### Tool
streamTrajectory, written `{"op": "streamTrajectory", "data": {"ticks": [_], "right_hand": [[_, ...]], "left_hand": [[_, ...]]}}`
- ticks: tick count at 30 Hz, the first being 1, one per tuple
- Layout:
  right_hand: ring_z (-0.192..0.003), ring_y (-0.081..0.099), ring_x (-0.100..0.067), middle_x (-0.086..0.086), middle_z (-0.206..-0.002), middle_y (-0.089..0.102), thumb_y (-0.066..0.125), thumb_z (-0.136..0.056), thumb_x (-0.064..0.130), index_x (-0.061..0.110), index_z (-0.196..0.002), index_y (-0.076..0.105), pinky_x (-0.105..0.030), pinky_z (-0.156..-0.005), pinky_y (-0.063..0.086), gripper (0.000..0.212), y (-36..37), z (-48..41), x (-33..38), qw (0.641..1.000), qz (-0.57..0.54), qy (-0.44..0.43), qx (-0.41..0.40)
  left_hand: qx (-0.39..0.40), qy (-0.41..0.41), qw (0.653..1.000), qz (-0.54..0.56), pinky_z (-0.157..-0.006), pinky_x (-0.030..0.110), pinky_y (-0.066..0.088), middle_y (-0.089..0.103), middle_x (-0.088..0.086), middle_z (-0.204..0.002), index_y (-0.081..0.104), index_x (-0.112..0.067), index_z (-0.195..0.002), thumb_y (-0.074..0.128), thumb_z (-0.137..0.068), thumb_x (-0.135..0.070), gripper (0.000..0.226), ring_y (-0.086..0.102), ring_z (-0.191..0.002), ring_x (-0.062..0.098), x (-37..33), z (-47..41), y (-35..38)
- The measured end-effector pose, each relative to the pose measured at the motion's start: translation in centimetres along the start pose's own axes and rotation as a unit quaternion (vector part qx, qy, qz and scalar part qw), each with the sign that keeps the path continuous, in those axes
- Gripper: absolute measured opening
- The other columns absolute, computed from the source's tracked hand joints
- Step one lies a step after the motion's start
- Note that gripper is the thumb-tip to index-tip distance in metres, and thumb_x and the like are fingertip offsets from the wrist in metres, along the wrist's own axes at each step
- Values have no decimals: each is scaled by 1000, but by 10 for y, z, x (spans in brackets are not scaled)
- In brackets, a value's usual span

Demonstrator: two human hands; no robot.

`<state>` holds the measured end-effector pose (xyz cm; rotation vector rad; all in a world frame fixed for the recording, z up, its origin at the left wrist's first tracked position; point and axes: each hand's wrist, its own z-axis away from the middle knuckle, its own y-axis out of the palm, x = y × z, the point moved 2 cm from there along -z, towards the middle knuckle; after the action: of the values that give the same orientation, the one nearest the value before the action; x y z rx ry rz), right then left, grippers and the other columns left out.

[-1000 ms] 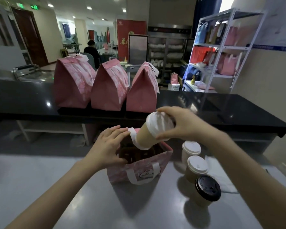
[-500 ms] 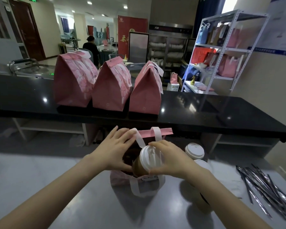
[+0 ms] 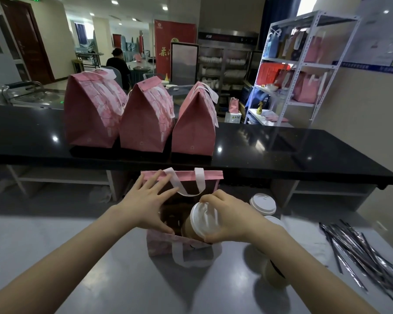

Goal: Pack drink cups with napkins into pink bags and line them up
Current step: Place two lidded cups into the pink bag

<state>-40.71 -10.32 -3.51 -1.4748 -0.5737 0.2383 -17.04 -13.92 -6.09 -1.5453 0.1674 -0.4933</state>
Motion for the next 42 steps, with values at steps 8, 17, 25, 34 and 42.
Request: {"op": "streamTrajectory", "data": {"ticks": [8, 17, 25, 34, 42], "right_hand": [[-118, 40, -12, 11, -130, 39, 75, -70, 48, 37, -140, 33, -25, -79, 43, 83, 3, -6, 6, 999, 37, -34, -13], [-117, 44, -15, 10, -135, 41, 78, -69, 39, 33, -138, 37, -24, -85, 45, 80, 43, -2, 24, 996, 19, -69, 45], [-115, 47, -14, 11, -133, 43, 79, -67, 36, 34, -137, 37, -26, -81, 46, 82, 39, -5, 10, 1000, 1, -16, 27], [-119, 49, -28, -2, -136, 43, 77, -75, 29, 24, -144, 28, -40, -85, 50, 85, 62, -70, 31, 998, 50, 20, -26], [-123, 44, -30, -4, -144, 35, 71, -82, 25, 23, -150, 21, -43, -92, 50, 85, 88, -87, 25, 998, 59, 30, 21]], "left_hand": [[-5, 12, 999, 49, -110, 43, -24, -43, -7, -145, -28, -43, -141, 52, -53, -91, 128, -54, -124, 15, 0, 8, 7], [-15, 16, 999, 38, -105, 48, -32, -36, -10, -151, -25, -44, -143, 46, -54, -94, 125, -52, -126, 15, -5, 14, 7], [18, 27, 998, 57, -109, 47, -26, -31, -13, -155, -21, -41, -147, 68, -54, -81, 134, -43, -134, 18, -2, 14, -1], [12, 37, 996, 76, -110, 45, -21, -27, -13, -157, -21, -34, -149, 70, -53, -78, 140, -40, -134, 15, -2, 21, 0], [2, 52, 994, 96, -107, 43, -25, -24, -14, -158, -20, -38, -148, 69, -52, -80, 137, -41, -134, 14, -1, 17, 8]]}}
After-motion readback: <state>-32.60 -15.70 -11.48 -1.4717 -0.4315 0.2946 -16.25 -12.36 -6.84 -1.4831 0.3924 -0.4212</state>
